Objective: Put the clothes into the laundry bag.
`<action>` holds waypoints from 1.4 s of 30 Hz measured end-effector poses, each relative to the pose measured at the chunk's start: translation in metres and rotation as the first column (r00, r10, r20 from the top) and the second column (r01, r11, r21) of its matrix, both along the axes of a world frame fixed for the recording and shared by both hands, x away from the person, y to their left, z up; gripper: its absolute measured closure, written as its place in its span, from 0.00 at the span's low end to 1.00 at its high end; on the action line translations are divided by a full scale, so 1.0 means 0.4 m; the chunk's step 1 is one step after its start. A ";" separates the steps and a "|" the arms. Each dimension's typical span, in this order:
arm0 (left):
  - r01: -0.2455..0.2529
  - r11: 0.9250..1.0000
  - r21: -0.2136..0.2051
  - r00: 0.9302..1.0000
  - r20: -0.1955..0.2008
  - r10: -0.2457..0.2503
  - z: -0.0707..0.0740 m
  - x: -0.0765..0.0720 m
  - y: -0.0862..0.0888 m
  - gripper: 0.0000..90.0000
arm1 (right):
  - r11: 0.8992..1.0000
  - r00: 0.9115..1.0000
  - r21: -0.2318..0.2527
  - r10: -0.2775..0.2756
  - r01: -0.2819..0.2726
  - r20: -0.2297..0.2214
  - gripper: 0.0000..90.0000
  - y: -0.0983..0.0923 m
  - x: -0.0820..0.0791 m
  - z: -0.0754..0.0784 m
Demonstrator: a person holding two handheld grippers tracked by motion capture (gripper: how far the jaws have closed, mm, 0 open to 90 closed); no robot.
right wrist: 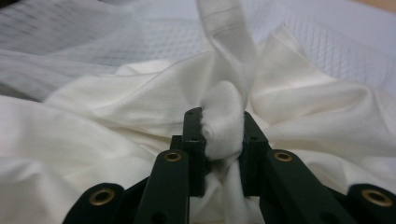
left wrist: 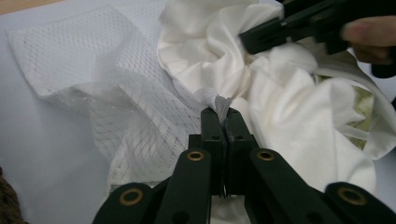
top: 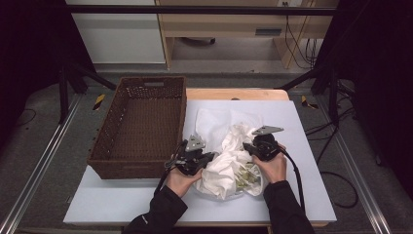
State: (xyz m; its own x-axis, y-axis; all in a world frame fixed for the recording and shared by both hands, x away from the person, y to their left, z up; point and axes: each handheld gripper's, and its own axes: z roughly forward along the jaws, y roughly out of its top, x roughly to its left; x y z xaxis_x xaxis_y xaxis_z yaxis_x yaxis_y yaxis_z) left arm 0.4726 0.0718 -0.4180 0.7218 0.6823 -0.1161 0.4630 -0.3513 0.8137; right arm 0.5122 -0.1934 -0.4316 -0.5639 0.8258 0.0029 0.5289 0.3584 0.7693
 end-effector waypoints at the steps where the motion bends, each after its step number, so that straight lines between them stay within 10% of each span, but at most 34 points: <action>1: -0.002 1.000 0.000 1.000 0.000 0.002 0.002 0.001 0.001 0.99 | 0.999 0.999 0.028 0.031 -0.031 0.026 0.87 -0.001 -0.022 0.019; 7: -0.018 1.000 -0.011 1.000 -0.001 0.018 0.021 0.014 -0.001 0.99 | 0.953 0.952 0.101 0.269 -0.285 0.145 0.88 0.032 -0.174 0.079; 14: -0.022 1.000 -0.004 1.000 0.021 0.022 0.046 0.014 -0.013 0.99 | 0.911 0.918 0.113 0.393 -0.396 0.054 0.88 0.125 -0.187 0.006; 19: -0.002 1.000 -0.005 1.000 0.025 0.002 0.052 0.002 -0.027 0.99 | 0.924 0.929 0.096 0.371 -0.370 0.003 0.88 0.171 -0.154 -0.025; 25: -0.007 1.000 -0.009 1.000 0.025 0.008 0.043 0.002 -0.019 0.99 | 0.978 0.979 0.053 0.202 -0.203 0.035 0.87 0.210 -0.122 -0.055; 28: -0.016 1.000 -0.024 1.000 0.025 0.017 0.043 0.007 0.000 0.99 | 0.971 0.972 0.062 0.228 -0.231 0.062 0.81 0.200 -0.133 -0.045; 33: -0.025 0.999 -0.027 0.999 0.029 0.026 0.052 0.011 0.015 0.99 | 0.927 0.960 0.256 0.248 -0.275 0.133 0.64 0.076 -0.164 0.038; 37: -0.018 1.000 -0.012 0.999 0.040 0.019 0.055 0.007 0.007 0.99 | 0.963 0.976 0.204 0.144 -0.177 0.165 0.43 0.033 -0.137 0.060; 42: -0.010 1.000 -0.025 0.999 0.038 0.011 0.057 0.009 0.003 0.99 | 0.969 0.980 0.150 0.183 -0.194 0.084 0.22 0.105 -0.086 -0.009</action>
State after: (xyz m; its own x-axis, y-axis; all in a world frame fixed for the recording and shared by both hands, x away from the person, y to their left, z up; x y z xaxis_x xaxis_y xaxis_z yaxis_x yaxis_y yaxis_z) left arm 0.4762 0.0728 -0.3951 0.7187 0.6872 -0.1058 0.4352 -0.3260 0.8393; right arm 0.4777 -0.1515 -0.4352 -0.7125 0.6972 0.0795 0.4070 0.3182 0.8562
